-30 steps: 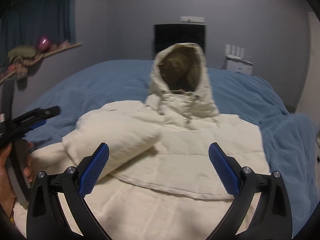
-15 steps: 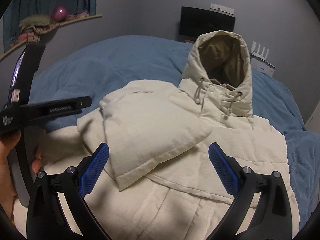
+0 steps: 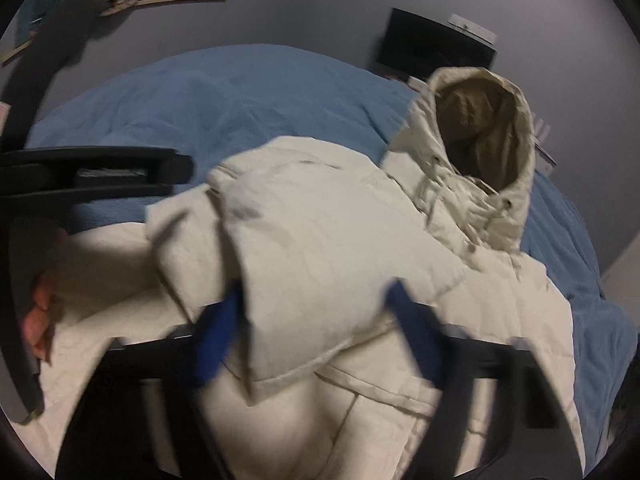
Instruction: Fold large clothes
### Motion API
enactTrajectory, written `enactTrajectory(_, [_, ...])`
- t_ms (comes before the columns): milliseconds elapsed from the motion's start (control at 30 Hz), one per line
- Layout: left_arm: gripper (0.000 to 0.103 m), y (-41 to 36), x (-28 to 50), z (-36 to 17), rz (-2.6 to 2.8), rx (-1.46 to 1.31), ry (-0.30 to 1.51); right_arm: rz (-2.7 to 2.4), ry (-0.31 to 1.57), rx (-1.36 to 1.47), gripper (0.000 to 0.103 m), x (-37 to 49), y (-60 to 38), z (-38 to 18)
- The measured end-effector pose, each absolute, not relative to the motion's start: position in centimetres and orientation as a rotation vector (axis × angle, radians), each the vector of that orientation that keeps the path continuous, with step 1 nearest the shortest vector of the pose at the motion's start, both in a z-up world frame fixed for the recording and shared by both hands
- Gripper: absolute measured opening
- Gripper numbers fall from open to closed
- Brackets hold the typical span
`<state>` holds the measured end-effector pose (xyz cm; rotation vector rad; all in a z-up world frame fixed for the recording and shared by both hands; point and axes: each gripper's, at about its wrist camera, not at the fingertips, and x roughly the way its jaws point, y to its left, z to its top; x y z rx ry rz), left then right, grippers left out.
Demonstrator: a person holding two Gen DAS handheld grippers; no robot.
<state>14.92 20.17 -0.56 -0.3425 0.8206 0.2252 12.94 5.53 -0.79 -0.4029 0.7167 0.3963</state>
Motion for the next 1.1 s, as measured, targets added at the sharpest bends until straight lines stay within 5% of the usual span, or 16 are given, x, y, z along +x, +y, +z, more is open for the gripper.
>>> enactTrajectory(100, [0.096,20.1,14.9,-0.6,0.224,-0.338,0.821,0.397,0.690,-0.352,0.032,12.6,4.1,-0.1])
enactTrajectory(267, [0.096,19.7,14.8,-0.4,0.218,-0.316,0.814,0.337,0.661,-0.246,0.022,12.3,0.2,1.4])
enactTrajectory(800, [0.096,17.0,14.7,-0.3,0.175,-0.162,0.804,0.197,0.901,0.051,0.022,14.1,-9.9,-2.9])
enactTrajectory(900, [0.096,16.8,14.7,-0.3,0.178,-0.150,0.803,0.226,0.909,0.008,0.025,13.6,-9.1,-3.2])
enactTrajectory(967, [0.096,16.9,14.7,-0.3,0.180,-0.156,0.804,0.238,0.898,-0.053,0.039,12.9,-8.1,-3.0])
enactTrajectory(1033, [0.096,16.9,14.8,-0.4,0.182,-0.163,0.806,0.266,0.868,-0.148,0.064,12.0,-6.5,-2.6])
enactTrajectory(1100, [0.096,16.9,14.8,-0.3,0.182,-0.162,0.806,0.315,0.829,-0.245,0.070,11.1,-4.4,-2.4])
